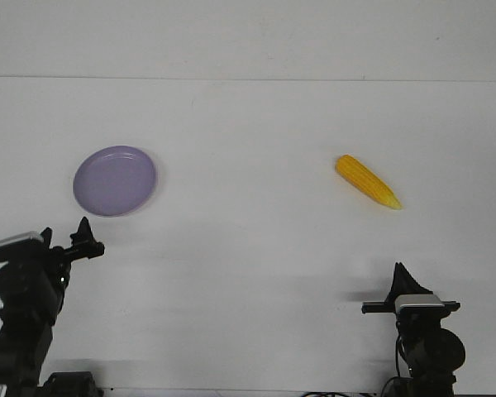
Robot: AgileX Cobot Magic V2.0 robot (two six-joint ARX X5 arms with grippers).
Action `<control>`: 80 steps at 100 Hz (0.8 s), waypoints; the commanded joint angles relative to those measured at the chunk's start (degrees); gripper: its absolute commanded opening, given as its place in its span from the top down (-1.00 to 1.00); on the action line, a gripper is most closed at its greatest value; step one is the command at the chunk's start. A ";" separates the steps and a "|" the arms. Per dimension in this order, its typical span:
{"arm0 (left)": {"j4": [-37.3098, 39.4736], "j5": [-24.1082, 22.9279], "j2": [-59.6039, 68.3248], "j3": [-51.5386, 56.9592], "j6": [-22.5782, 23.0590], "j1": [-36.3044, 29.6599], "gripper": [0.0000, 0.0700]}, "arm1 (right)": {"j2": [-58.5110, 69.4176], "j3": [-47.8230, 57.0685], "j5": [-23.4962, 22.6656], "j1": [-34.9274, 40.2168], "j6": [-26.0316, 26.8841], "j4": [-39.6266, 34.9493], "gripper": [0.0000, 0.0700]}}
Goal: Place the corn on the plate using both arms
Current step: 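Reach the left gripper to the near rim of the lavender plate and grip it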
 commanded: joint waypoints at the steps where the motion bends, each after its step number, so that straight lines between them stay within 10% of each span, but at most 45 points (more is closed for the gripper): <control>1: -1.97 -0.28 8.02 4.92 2.73 1.01 -0.56 | -0.04 -0.17 0.00 -0.07 0.57 0.63 0.94; 80: 2.69 13.97 63.01 28.46 3.50 13.68 -0.28 | -0.04 -0.17 0.00 -0.07 0.57 0.63 0.94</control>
